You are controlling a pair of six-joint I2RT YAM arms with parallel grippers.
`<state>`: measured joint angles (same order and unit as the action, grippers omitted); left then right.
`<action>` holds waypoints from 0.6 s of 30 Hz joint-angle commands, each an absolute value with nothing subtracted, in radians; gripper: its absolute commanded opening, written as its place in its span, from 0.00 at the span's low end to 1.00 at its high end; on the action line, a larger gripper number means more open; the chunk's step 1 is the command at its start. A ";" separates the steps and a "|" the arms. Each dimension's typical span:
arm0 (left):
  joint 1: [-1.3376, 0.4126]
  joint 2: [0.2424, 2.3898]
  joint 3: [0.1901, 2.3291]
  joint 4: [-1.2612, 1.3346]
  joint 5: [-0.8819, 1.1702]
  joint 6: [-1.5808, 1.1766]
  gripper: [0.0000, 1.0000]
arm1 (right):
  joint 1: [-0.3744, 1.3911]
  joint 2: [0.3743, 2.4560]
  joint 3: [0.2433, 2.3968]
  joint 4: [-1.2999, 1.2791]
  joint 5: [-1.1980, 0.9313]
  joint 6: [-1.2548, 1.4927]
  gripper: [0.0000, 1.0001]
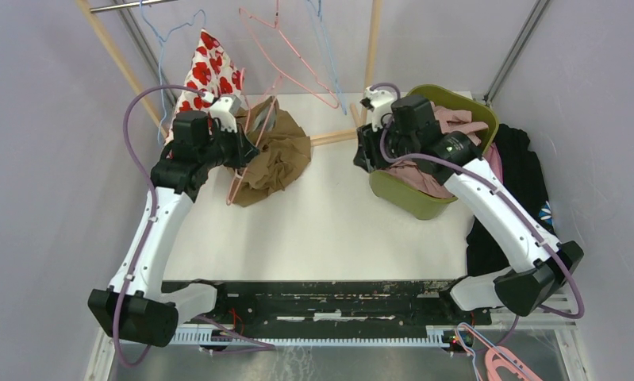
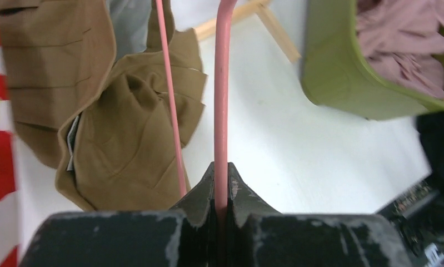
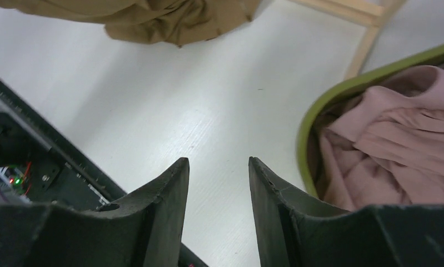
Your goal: Remove the skirt from the hanger
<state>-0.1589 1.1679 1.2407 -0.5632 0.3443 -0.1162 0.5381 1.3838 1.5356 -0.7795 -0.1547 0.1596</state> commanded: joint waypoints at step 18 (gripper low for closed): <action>-0.286 1.004 1.216 -0.683 0.718 -0.083 0.03 | 0.720 1.468 1.220 -0.162 -0.150 0.365 0.47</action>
<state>-0.2630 1.0626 1.1912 -0.7109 0.6151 -0.0635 0.7071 1.4361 1.2640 -0.4068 -0.2501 0.3176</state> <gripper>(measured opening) 0.069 0.480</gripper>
